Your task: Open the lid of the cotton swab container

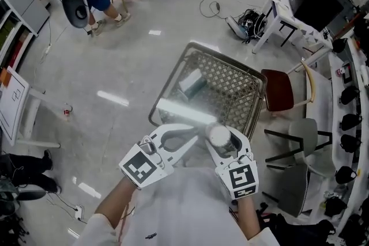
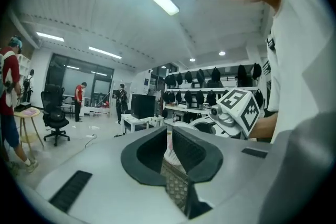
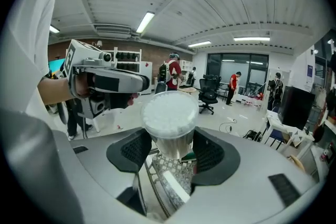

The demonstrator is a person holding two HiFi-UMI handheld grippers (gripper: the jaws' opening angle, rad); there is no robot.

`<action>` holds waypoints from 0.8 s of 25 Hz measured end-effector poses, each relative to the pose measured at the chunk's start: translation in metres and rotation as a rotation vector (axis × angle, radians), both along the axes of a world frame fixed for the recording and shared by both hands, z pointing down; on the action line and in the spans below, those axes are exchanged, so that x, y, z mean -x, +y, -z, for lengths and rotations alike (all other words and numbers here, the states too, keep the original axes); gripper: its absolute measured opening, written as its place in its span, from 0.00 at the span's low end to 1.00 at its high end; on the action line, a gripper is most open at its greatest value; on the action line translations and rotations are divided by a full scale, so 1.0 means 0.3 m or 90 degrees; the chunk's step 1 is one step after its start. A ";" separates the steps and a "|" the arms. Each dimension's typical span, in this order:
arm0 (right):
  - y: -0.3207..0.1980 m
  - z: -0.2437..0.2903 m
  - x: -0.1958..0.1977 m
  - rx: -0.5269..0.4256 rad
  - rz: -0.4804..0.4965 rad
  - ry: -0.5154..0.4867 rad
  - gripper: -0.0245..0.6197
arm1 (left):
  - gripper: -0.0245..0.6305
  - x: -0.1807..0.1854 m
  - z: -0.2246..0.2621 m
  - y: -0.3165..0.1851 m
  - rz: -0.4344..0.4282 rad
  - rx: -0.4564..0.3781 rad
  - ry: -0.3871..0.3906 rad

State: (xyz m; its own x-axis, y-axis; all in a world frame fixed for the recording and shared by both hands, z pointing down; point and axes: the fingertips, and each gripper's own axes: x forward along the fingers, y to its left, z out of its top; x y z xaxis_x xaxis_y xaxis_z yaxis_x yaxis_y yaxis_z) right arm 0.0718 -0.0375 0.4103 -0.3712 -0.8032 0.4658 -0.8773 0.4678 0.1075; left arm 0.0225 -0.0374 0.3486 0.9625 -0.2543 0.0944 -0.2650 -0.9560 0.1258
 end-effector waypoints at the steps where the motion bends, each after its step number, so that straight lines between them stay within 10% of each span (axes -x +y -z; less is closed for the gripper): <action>1: 0.000 -0.001 0.006 0.003 0.007 -0.002 0.41 | 0.06 -0.009 0.010 0.006 -0.012 -0.005 0.001; 4: 0.006 -0.010 0.021 0.014 0.027 -0.023 0.41 | 0.31 -0.038 0.022 0.035 -0.061 -0.011 0.000; 20: 0.058 -0.042 0.108 0.031 0.127 0.059 0.41 | 0.43 -0.139 -0.035 0.126 -0.204 -0.077 -0.073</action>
